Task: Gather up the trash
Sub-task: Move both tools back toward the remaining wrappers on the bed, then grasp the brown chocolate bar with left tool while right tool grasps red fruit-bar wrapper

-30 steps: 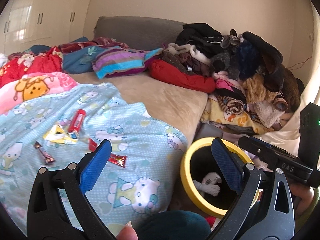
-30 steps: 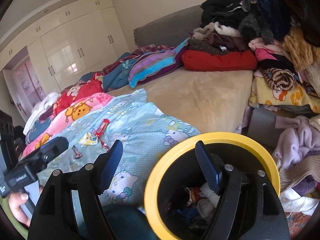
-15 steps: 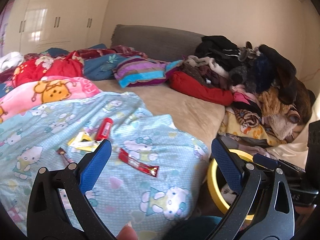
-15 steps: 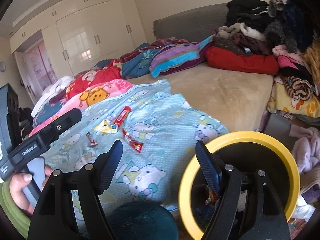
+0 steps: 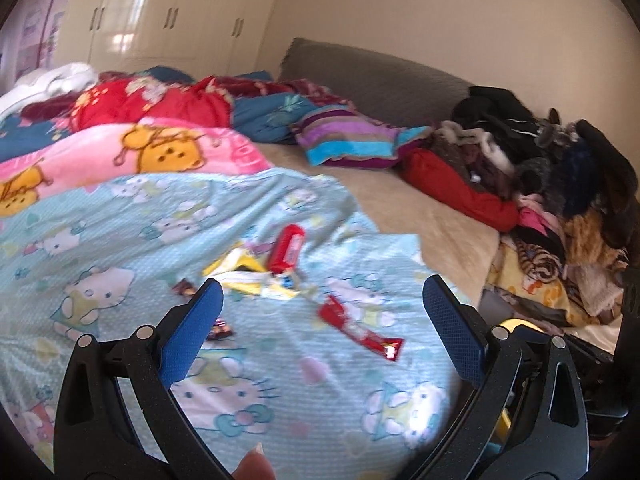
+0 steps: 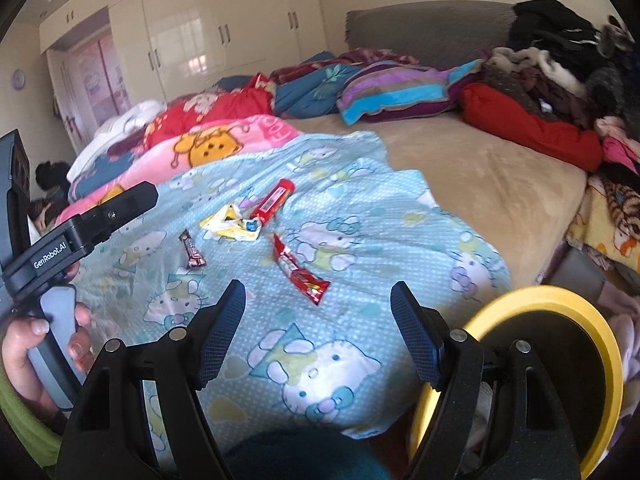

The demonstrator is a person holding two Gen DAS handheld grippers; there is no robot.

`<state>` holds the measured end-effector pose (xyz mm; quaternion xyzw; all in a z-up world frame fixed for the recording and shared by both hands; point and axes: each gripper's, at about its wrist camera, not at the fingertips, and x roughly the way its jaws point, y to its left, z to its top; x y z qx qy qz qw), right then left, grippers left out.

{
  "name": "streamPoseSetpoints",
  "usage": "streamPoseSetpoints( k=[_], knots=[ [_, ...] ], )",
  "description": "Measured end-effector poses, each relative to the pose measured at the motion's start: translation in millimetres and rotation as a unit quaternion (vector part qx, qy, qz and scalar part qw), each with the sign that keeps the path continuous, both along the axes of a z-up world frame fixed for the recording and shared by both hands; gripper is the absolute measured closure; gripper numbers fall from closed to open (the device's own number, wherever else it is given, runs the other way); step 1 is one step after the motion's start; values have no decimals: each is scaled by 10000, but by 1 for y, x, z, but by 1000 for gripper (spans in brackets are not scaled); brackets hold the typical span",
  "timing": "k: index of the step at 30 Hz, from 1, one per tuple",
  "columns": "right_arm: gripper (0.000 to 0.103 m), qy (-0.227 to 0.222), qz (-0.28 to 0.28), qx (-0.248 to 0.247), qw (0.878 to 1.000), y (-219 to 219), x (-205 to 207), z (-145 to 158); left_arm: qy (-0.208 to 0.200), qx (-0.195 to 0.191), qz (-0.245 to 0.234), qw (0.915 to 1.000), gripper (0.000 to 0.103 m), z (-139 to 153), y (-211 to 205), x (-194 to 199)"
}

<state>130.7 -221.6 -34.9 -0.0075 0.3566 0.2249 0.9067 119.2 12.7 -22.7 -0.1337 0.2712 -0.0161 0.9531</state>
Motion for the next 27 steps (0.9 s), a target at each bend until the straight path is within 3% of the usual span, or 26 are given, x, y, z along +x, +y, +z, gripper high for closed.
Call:
streamPoseSetpoints(
  k=[8, 15, 19, 23, 24, 25, 26, 27],
  knots=[
    [31, 238, 361, -442, 9981, 43, 37, -22, 398, -103, 424, 9983, 11, -26, 37, 10],
    [33, 747, 563, -725, 9930, 69, 75, -52, 752, -339, 627, 9946, 11, -50, 57, 23],
    [34, 936, 658, -852, 9898, 79, 89, -68, 899, -448, 682, 9926, 19, -63, 62, 32],
    [45, 1161, 615, -870, 9875, 85, 102, -85, 1079, -497, 703, 9904, 33, -77, 65, 45],
    [51, 1254, 625, -887, 9862, 88, 105, -90, 1120, -520, 721, 9897, 34, -80, 67, 48],
    [68, 1370, 674, -914, 9840, 90, 107, -96, 1158, -542, 748, 9890, 36, -83, 69, 51],
    [78, 1460, 723, -972, 9818, 93, 108, -99, 1207, -599, 786, 9878, 37, -86, 72, 54],
    [78, 1464, 766, -1087, 9802, 97, 107, -102, 1250, -679, 814, 9865, 38, -89, 75, 56]
  ],
)
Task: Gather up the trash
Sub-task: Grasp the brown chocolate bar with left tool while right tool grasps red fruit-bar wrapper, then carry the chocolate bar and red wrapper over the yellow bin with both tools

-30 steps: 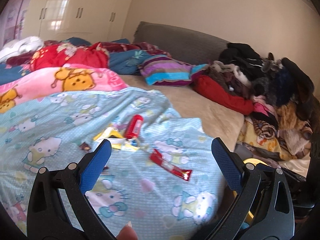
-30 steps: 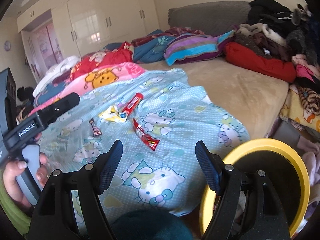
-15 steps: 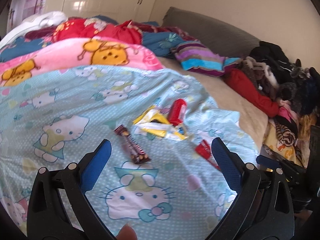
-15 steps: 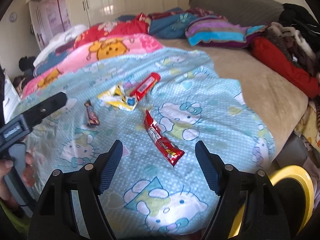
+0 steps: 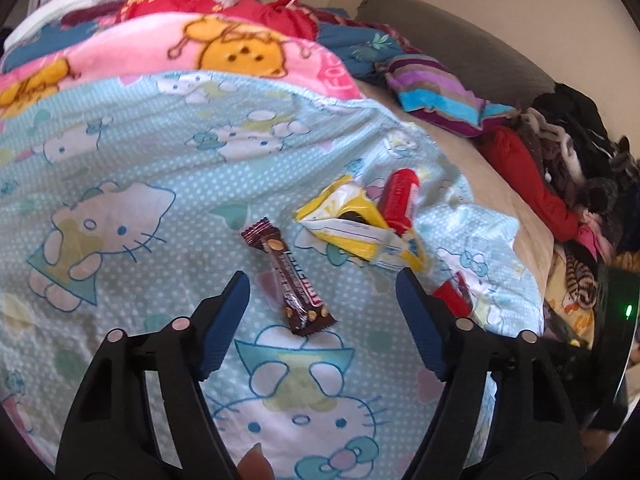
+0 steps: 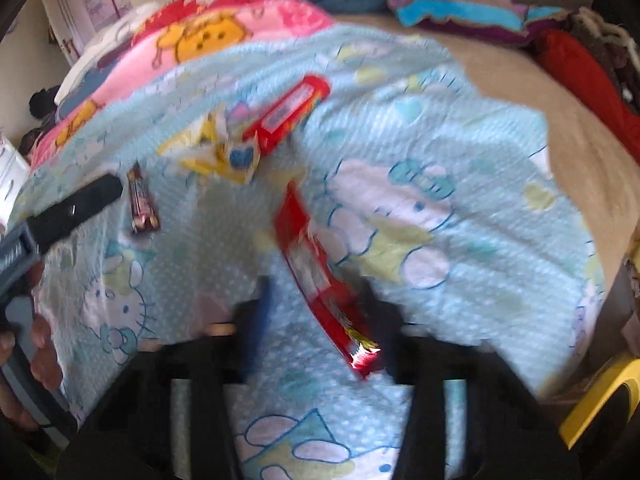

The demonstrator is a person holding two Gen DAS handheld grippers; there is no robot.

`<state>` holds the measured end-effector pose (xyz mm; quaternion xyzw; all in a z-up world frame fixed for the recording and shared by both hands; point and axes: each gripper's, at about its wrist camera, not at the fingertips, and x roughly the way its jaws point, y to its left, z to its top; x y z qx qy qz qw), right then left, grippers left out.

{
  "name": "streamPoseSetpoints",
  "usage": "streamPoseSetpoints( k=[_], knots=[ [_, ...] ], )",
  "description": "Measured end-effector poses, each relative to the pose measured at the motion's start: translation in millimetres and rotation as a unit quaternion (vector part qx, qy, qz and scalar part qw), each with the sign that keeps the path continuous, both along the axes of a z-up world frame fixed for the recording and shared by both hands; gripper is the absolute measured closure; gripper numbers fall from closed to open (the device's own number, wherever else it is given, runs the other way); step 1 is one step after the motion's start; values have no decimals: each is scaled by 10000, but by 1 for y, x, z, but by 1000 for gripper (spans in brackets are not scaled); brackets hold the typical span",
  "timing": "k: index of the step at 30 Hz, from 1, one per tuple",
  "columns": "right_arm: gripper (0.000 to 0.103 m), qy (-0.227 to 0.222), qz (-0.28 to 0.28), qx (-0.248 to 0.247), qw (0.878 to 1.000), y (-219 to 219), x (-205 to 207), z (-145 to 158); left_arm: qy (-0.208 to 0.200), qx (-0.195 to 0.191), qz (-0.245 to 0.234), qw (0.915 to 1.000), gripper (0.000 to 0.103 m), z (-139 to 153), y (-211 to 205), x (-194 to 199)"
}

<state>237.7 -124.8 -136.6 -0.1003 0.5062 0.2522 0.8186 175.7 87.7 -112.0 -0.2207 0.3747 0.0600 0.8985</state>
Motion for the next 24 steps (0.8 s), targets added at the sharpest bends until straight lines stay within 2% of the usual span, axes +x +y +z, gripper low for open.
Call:
streamPoseSetpoints(
  k=[3, 6, 9, 10, 16, 24],
  knots=[
    [87, -124, 166, -15, 9998, 5, -7, 4, 184, -46, 84, 9998, 43, -10, 6, 9],
    [90, -272, 221, 109, 9993, 3, -14, 13, 471, -69, 275, 9985, 54, -23, 13, 15],
    [91, -387, 207, 238, 9988, 0, -19, 22, 548, -90, 368, 9978, 72, -31, 18, 14],
    [91, -442, 206, 299, 9984, -1, -22, 25, 553, -81, 378, 9977, 82, -31, 19, 12],
    [91, -770, 132, 647, 9948, -9, -36, 47, 399, -238, 220, 9987, 86, -23, 16, -1],
    [91, -1028, -66, 1083, 9888, -31, -56, 68, -125, 8, -411, 9991, 86, 17, -19, -17]
  ],
)
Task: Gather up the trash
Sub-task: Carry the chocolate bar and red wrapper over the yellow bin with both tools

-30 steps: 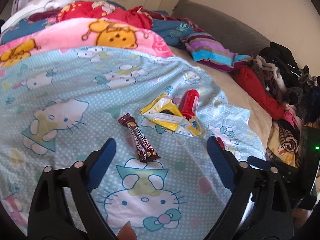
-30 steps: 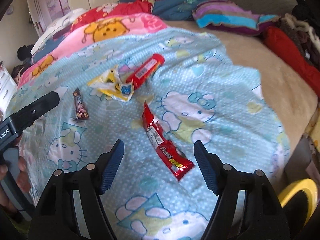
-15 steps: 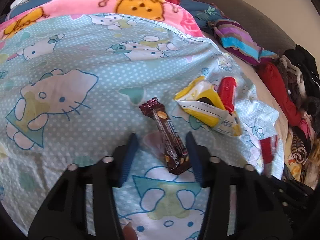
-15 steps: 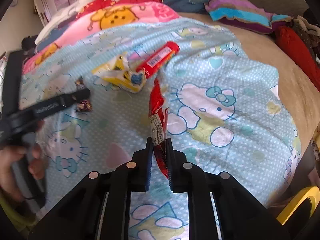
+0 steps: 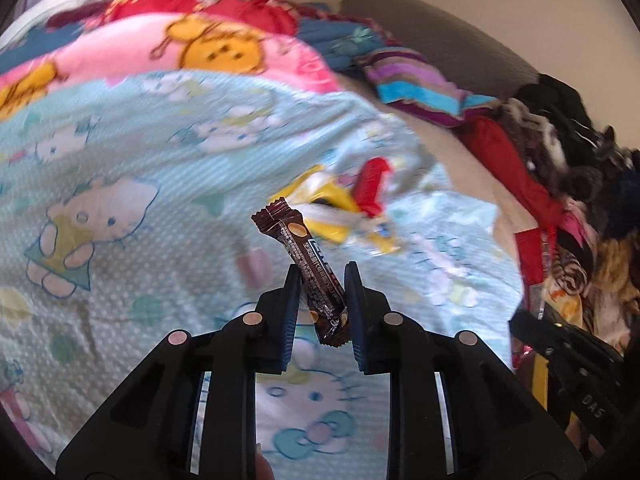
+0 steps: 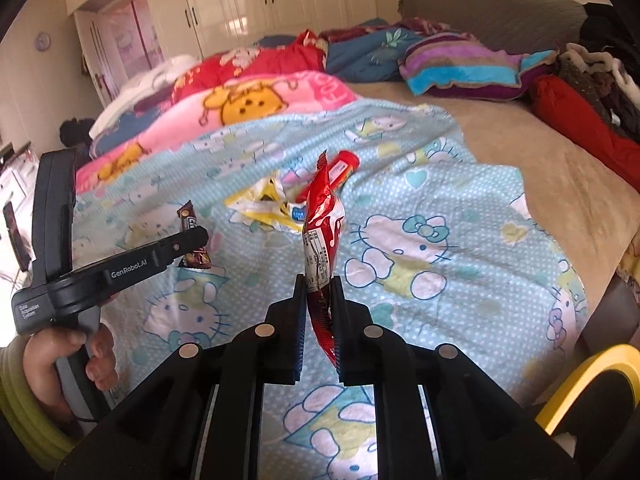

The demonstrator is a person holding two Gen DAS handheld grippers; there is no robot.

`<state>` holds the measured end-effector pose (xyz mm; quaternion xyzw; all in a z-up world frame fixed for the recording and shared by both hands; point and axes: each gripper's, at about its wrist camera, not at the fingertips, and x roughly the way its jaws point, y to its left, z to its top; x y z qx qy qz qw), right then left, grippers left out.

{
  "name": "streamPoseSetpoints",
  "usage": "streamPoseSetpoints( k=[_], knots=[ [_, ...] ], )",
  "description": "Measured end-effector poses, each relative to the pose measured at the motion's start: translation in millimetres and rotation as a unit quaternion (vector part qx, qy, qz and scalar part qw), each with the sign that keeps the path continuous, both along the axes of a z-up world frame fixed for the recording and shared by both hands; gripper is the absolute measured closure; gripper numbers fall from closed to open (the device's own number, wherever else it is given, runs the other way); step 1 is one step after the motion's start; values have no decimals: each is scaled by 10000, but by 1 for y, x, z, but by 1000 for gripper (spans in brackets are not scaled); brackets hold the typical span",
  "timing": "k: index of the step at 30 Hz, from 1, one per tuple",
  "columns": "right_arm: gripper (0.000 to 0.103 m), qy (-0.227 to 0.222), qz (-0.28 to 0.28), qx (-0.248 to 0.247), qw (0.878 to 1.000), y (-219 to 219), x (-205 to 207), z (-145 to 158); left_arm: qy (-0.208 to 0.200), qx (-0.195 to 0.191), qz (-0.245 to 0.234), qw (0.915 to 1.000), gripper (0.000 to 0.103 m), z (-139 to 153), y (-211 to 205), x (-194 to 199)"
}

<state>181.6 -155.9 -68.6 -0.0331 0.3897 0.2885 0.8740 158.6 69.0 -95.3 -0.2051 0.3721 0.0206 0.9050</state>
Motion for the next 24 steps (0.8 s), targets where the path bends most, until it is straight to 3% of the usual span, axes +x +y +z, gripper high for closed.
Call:
streamPoseSetpoints(
  k=[13, 24],
  knots=[
    [91, -80, -367, 140, 9992, -44, -34, 15, -674, 256, -648, 9953, 86, 58, -48, -9],
    [91, -239, -749, 242, 9966, -86, -57, 33, -974, 314, -1078, 9889, 86, 82, -83, -22]
  ],
)
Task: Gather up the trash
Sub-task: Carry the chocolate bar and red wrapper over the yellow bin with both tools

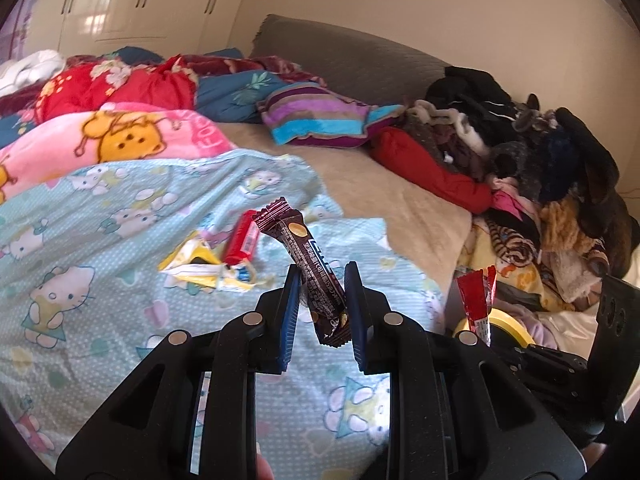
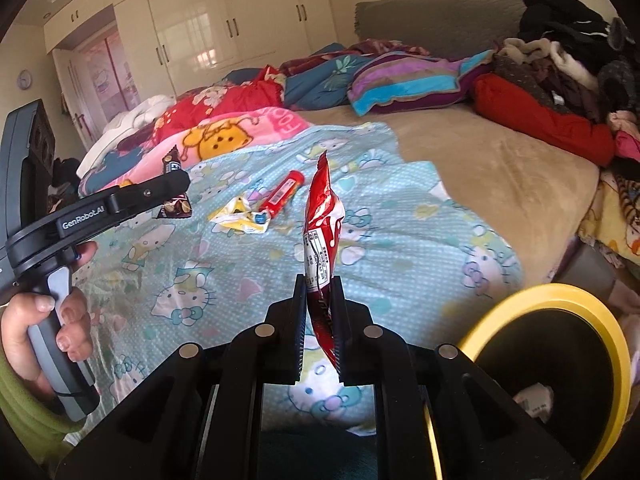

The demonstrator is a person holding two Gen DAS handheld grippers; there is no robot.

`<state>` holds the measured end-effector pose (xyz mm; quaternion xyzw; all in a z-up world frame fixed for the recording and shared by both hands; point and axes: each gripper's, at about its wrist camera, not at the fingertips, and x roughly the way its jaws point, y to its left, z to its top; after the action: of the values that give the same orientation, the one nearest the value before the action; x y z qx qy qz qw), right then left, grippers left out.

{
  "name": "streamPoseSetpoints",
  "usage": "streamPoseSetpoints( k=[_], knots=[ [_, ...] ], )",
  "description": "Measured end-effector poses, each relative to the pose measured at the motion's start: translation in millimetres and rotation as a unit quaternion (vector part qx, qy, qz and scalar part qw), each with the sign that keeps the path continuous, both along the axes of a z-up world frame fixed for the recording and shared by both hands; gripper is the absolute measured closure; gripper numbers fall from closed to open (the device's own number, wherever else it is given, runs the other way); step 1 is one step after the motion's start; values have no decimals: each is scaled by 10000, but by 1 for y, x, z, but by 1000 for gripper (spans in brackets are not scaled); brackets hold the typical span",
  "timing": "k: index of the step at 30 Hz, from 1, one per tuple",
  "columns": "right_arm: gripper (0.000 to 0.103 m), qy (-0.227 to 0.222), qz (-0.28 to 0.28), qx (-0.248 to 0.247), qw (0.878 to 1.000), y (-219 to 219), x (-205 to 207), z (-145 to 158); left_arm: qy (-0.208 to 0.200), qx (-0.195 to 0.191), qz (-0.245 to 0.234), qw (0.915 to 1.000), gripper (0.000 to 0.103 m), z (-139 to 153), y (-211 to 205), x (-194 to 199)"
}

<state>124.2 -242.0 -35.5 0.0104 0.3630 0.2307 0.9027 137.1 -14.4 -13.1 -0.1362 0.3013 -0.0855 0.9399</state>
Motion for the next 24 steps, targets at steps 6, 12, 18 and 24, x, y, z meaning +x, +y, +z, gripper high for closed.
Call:
streamPoseSetpoints(
  k=[6, 12, 18, 24],
  knots=[
    [91, -16, -255, 41, 9997, -25, -9, 2, -70, 58, -238, 9997, 86, 5, -20, -6],
    [91, 30, -542, 83, 9985, -50, -15, 0, -92, 105, -527, 9985, 86, 7, -42, -12],
    [91, 34, -788, 111, 9968, -74, -21, -1, -101, 154, -823, 9964, 86, 8, -66, -19],
    [91, 37, -985, 156, 9950, -94, -25, -2, -116, 203, -1047, 9942, 86, 10, -84, -25]
  ],
)
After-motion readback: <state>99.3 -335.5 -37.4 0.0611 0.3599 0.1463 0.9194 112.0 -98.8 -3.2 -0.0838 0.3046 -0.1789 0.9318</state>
